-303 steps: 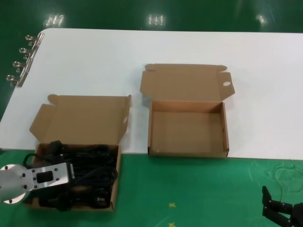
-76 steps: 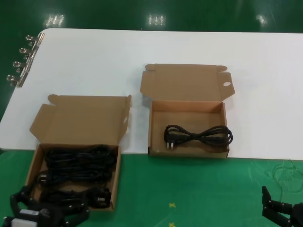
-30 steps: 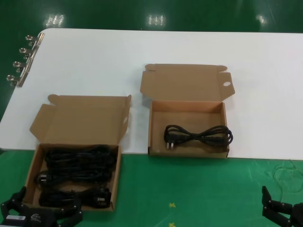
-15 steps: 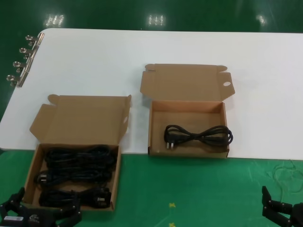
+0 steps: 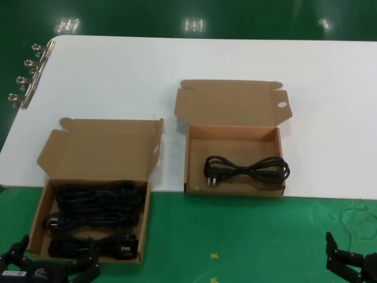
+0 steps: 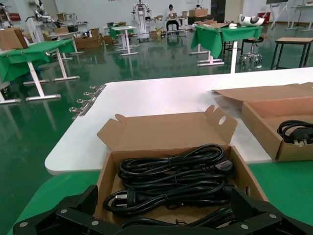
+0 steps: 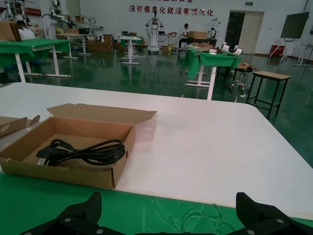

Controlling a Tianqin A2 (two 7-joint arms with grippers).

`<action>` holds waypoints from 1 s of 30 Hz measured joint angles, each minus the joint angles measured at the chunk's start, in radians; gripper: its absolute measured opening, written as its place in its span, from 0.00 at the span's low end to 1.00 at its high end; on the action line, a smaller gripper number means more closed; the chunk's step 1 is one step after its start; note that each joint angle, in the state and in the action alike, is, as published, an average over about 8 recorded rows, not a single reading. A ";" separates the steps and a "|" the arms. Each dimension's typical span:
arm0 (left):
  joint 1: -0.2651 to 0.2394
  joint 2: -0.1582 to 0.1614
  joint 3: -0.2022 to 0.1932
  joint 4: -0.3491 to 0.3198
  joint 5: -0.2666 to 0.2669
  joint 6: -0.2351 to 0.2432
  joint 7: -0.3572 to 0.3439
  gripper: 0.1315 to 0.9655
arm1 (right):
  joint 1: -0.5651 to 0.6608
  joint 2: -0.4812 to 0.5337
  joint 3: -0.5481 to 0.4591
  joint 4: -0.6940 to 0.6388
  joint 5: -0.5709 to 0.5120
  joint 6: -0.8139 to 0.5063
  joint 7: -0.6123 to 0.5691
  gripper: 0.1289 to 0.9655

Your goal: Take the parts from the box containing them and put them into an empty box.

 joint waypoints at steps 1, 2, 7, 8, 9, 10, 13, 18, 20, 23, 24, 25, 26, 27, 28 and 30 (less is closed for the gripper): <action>0.001 0.000 0.000 0.000 0.000 0.000 -0.001 1.00 | 0.000 0.000 0.000 0.000 0.000 0.000 0.000 1.00; 0.001 0.000 0.000 -0.001 0.000 -0.001 -0.002 1.00 | 0.000 0.000 0.000 0.000 0.000 0.000 0.000 1.00; 0.003 -0.001 0.000 -0.002 0.000 -0.002 -0.005 1.00 | 0.000 0.000 0.000 0.000 0.000 0.000 0.000 1.00; 0.003 -0.001 0.000 -0.002 0.000 -0.002 -0.006 1.00 | 0.000 0.000 0.000 0.000 0.000 0.000 0.000 1.00; 0.003 -0.001 0.000 -0.002 0.000 -0.002 -0.006 1.00 | 0.000 0.000 0.000 0.000 0.000 0.000 0.000 1.00; 0.003 -0.001 0.000 -0.002 0.000 -0.002 -0.006 1.00 | 0.000 0.000 0.000 0.000 0.000 0.000 0.000 1.00; 0.003 -0.001 0.000 -0.002 0.000 -0.002 -0.006 1.00 | 0.000 0.000 0.000 0.000 0.000 0.000 0.000 1.00; 0.003 -0.001 0.000 -0.002 0.000 -0.002 -0.006 1.00 | 0.000 0.000 0.000 0.000 0.000 0.000 0.000 1.00; 0.003 -0.001 0.000 -0.002 0.000 -0.002 -0.006 1.00 | 0.000 0.000 0.000 0.000 0.000 0.000 0.000 1.00; 0.003 -0.001 0.000 -0.002 0.000 -0.002 -0.006 1.00 | 0.000 0.000 0.000 0.000 0.000 0.000 0.000 1.00; 0.003 -0.001 0.000 -0.002 0.000 -0.002 -0.006 1.00 | 0.000 0.000 0.000 0.000 0.000 0.000 0.000 1.00; 0.003 -0.001 0.000 -0.002 0.000 -0.002 -0.006 1.00 | 0.000 0.000 0.000 0.000 0.000 0.000 0.000 1.00; 0.003 -0.001 0.000 -0.002 0.000 -0.002 -0.006 1.00 | 0.000 0.000 0.000 0.000 0.000 0.000 0.000 1.00; 0.003 -0.001 0.000 -0.002 0.000 -0.002 -0.006 1.00 | 0.000 0.000 0.000 0.000 0.000 0.000 0.000 1.00; 0.003 -0.001 0.000 -0.002 0.000 -0.002 -0.006 1.00 | 0.000 0.000 0.000 0.000 0.000 0.000 0.000 1.00; 0.003 -0.001 0.000 -0.002 0.000 -0.002 -0.006 1.00 | 0.000 0.000 0.000 0.000 0.000 0.000 0.000 1.00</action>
